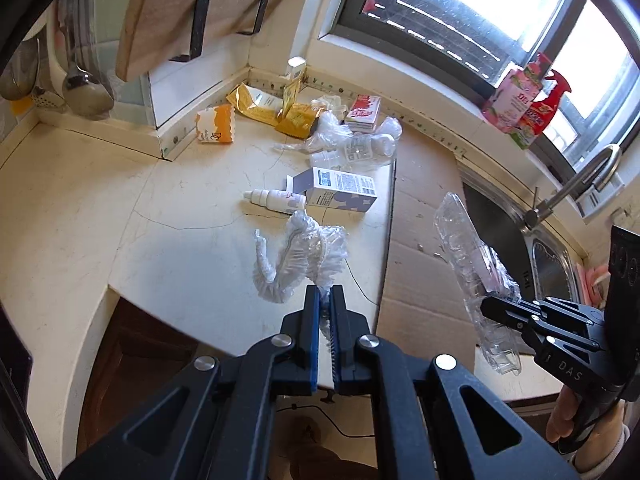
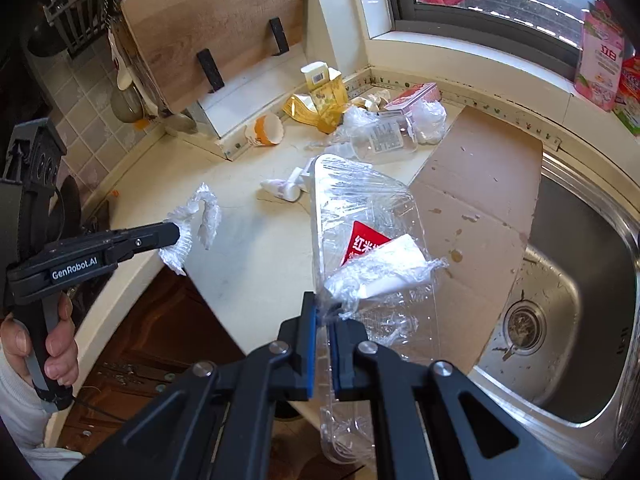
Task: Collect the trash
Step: 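Lift the plastic and tray and carry both down over the black bin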
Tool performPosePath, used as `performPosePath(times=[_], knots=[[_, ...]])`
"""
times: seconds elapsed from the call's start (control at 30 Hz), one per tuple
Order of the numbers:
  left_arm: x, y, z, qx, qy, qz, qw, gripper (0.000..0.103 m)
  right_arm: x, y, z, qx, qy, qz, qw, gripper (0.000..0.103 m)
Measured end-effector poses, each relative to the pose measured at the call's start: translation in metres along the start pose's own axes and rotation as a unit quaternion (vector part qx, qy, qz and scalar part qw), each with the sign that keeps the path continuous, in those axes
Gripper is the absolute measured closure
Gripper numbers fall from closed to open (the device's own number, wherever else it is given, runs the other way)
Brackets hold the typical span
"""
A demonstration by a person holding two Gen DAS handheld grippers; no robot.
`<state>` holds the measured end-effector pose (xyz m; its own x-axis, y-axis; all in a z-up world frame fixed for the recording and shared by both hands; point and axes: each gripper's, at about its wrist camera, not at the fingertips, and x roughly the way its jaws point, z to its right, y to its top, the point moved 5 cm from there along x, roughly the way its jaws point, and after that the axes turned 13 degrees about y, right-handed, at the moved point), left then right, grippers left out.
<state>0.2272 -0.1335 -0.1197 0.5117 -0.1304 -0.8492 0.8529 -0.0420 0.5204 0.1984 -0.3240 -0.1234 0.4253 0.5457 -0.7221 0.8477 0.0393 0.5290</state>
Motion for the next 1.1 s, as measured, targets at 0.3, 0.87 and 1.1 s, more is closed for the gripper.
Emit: performPosePath(times=[0.3, 0.87, 1.1], knots=[[-0.060, -0.030, -0.029, 0.003, -0.022, 0.025, 0.9994, 0.101, -0.019, -0.026, -0.064, 0.001, 0.034, 0.021, 0.999, 0.098], [-0.073, -0.146, -0.075, 0.024, -0.045, -0.025, 0.9984, 0.101, 0.025, -0.127, -0.166, 0.005, 0.082, -0.035, 0.996, 0.098], [-0.047, -0.189, -0.090, 0.032, -0.041, -0.064, 0.9966, 0.101, 0.066, -0.171, -0.176, 0.032, 0.094, -0.084, 0.992, 0.098]])
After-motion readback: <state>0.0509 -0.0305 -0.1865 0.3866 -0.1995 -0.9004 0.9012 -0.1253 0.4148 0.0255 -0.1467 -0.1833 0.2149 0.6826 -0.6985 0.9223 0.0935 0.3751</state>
